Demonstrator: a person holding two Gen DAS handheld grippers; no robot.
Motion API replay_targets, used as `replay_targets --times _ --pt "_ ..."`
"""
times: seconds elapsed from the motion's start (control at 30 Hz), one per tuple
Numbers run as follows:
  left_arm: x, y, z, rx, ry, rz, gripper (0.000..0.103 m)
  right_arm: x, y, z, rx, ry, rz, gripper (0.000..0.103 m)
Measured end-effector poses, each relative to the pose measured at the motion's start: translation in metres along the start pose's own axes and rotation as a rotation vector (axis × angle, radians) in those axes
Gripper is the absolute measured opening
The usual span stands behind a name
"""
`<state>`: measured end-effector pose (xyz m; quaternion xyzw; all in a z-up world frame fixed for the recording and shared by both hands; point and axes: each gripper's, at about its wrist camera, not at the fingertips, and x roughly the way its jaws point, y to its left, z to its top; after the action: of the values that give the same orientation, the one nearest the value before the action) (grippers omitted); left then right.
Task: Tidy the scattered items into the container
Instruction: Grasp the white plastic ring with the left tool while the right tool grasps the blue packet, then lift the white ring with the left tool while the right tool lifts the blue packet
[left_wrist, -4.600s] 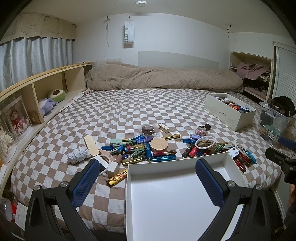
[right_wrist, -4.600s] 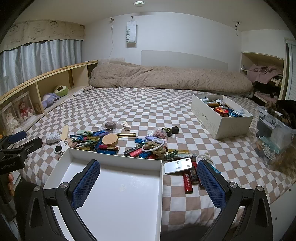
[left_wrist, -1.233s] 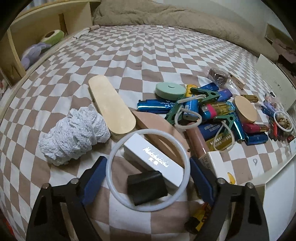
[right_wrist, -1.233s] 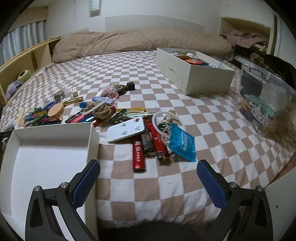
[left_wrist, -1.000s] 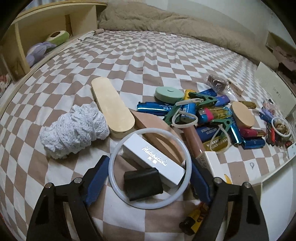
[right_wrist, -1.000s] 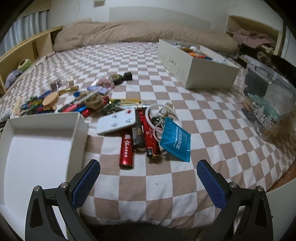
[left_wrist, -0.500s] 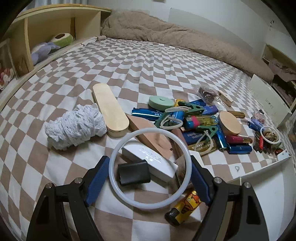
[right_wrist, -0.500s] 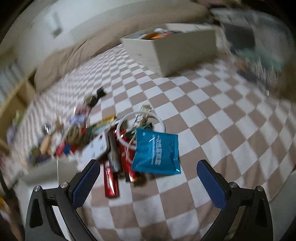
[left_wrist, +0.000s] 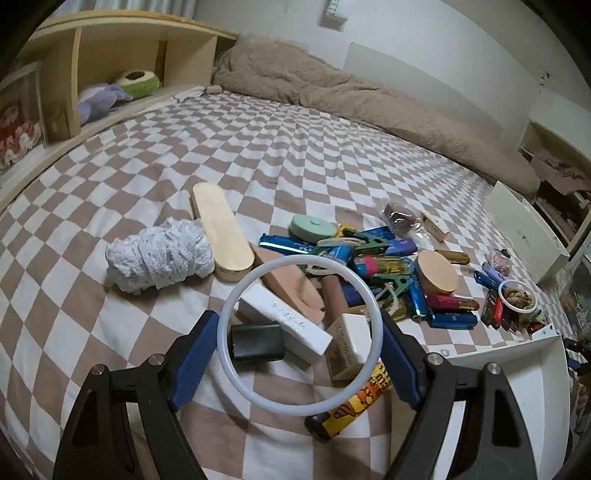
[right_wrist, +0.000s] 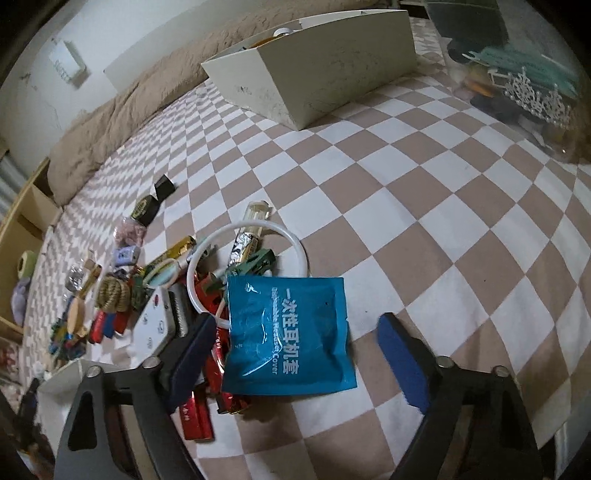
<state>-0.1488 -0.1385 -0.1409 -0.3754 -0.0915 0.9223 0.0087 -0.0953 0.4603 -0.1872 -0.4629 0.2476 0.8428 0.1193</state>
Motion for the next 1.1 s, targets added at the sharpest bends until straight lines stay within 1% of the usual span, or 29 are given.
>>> replay_targets --times 0.03,0.07,0.1,0.13,0.37,0.53,0.7,0.77,0.83,0.93,1.03,1.1 --pt "-0.002 -0.002 0.000 0.008 -0.008 0.002 0.083 -0.001 -0.001 -0.001 -0.004 -0.004 -0.003 0.080" --pt "-0.004 -0.004 0.000 0.019 -0.020 0.004 0.083 -0.001 -0.002 -0.002 -0.009 -0.007 -0.007 0.075" --pt "-0.006 -0.005 0.000 0.026 -0.029 0.005 0.083 -0.002 -0.003 -0.003 -0.017 -0.010 -0.012 0.072" --pt "-0.008 -0.007 0.000 0.033 -0.040 0.003 0.083 -0.003 -0.002 -0.004 -0.029 -0.013 -0.020 0.066" --pt "-0.019 -0.009 0.003 0.032 -0.089 -0.029 0.083 -0.011 -0.004 -0.012 -0.028 -0.057 -0.001 0.057" --pt "-0.023 -0.009 0.003 0.022 -0.108 -0.043 0.083 -0.020 0.005 -0.018 -0.050 -0.104 -0.016 0.055" --pt "-0.026 -0.010 0.003 0.020 -0.124 -0.050 0.083 -0.043 0.014 -0.024 -0.087 -0.225 -0.069 0.055" --pt "-0.028 -0.012 0.003 0.028 -0.138 -0.040 0.084 -0.054 0.021 -0.028 -0.116 -0.278 -0.094 0.055" --pt "-0.031 -0.014 0.003 0.040 -0.158 -0.036 0.084 -0.061 0.027 -0.031 -0.134 -0.312 -0.116 0.055" --pt "-0.037 -0.016 0.003 0.045 -0.186 -0.045 0.084 -0.067 0.029 -0.037 -0.128 -0.362 -0.151 0.056" --pt "-0.041 -0.018 0.003 0.049 -0.206 -0.057 0.084 -0.076 0.030 -0.041 -0.130 -0.423 -0.170 0.056" --pt "-0.045 -0.021 0.002 0.071 -0.227 -0.055 0.084 -0.084 0.035 -0.045 -0.144 -0.464 -0.176 0.056"
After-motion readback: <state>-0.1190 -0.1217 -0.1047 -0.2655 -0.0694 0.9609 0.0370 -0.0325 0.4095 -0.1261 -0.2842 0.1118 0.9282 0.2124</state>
